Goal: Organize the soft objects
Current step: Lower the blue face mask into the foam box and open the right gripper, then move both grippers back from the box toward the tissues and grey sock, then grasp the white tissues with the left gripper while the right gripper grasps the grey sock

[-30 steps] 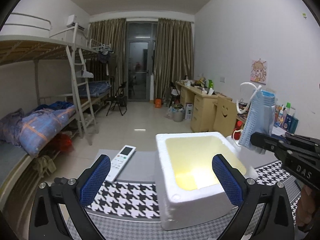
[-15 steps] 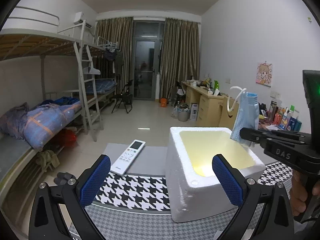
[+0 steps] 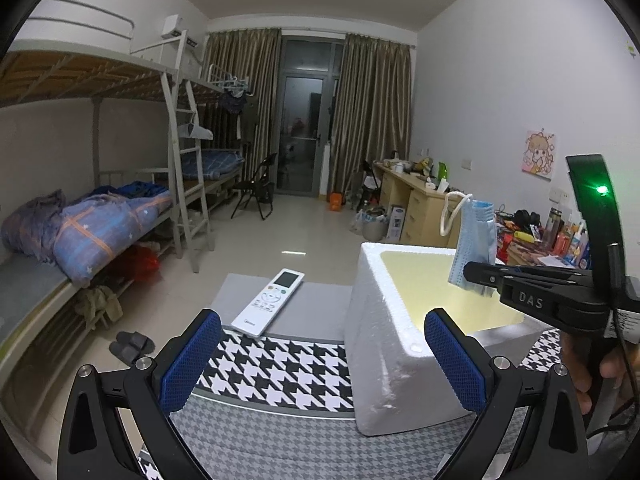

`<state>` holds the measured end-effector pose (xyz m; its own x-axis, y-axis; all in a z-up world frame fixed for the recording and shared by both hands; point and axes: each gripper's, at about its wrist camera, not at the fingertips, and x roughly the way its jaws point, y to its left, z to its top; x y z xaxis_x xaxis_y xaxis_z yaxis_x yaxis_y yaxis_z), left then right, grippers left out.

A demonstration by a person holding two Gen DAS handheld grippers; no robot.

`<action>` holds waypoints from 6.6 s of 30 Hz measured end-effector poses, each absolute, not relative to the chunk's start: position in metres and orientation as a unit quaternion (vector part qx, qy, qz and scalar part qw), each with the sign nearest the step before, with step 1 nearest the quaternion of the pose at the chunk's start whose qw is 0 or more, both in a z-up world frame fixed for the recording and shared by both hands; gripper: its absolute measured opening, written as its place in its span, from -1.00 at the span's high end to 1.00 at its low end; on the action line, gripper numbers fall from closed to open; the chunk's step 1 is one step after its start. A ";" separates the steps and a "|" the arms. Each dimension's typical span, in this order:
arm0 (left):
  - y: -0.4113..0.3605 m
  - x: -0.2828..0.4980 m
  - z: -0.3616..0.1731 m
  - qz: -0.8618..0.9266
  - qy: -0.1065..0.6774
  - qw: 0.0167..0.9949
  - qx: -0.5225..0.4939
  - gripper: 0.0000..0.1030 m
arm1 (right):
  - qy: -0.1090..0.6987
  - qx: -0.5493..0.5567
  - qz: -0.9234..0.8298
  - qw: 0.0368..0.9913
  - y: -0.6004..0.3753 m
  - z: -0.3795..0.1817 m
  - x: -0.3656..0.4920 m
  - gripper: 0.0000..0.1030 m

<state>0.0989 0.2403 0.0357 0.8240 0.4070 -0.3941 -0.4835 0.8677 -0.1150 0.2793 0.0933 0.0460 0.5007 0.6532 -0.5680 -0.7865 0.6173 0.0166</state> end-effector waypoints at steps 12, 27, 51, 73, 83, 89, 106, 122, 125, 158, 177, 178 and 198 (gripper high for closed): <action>0.243 0.099 0.027 0.237 0.191 0.946 -0.111 -0.98 | 0.299 -0.120 0.406 0.855 0.103 0.034 0.291 -0.33; 0.236 0.100 0.031 0.229 0.191 0.948 -0.108 -0.98 | 0.280 -0.109 0.417 0.858 0.086 0.049 0.280 -0.41; 0.185 0.088 0.045 0.186 0.179 0.963 -0.073 -0.98 | 0.205 -0.084 0.415 0.882 0.018 0.078 0.245 -0.86; 0.134 0.079 0.046 0.136 0.167 0.975 -0.062 -0.98 | 0.185 -0.062 0.375 0.906 -0.053 0.068 0.220 -0.86; 0.107 0.078 0.037 0.119 0.169 0.977 -0.053 -0.98 | 0.176 -0.067 0.347 0.919 -0.085 0.057 0.210 -0.86; 0.092 0.075 0.031 0.101 0.169 0.979 -0.057 -0.98 | 0.182 -0.056 0.337 0.922 -0.105 0.050 0.203 -0.86; 0.070 0.073 0.010 0.065 0.197 0.976 -0.063 -0.98 | 0.205 -0.038 0.300 0.931 -0.143 0.031 0.192 -0.86; 0.046 0.078 -0.020 0.042 0.237 0.969 -0.057 -0.98 | 0.229 -0.027 0.270 0.935 -0.173 0.006 0.190 -0.86; 0.042 0.080 -0.025 0.044 0.243 0.968 -0.049 -0.98 | 0.234 -0.025 0.267 0.935 -0.178 0.001 0.191 -0.86; 0.028 0.114 -0.083 0.039 0.340 0.939 -0.039 -0.91 | 0.323 -0.043 0.243 0.914 -0.183 -0.072 0.233 -0.42; 0.019 0.126 -0.112 0.031 0.397 0.917 -0.018 0.13 | 0.372 -0.028 0.240 0.897 -0.185 -0.092 0.258 0.23; 0.019 0.126 -0.112 0.034 0.397 0.917 -0.018 0.15 | 0.375 -0.026 0.236 0.896 -0.186 -0.093 0.258 0.27; 0.023 0.120 -0.098 -0.018 0.369 0.928 -0.050 0.90 | 0.360 0.018 0.213 0.908 -0.209 -0.073 0.253 0.87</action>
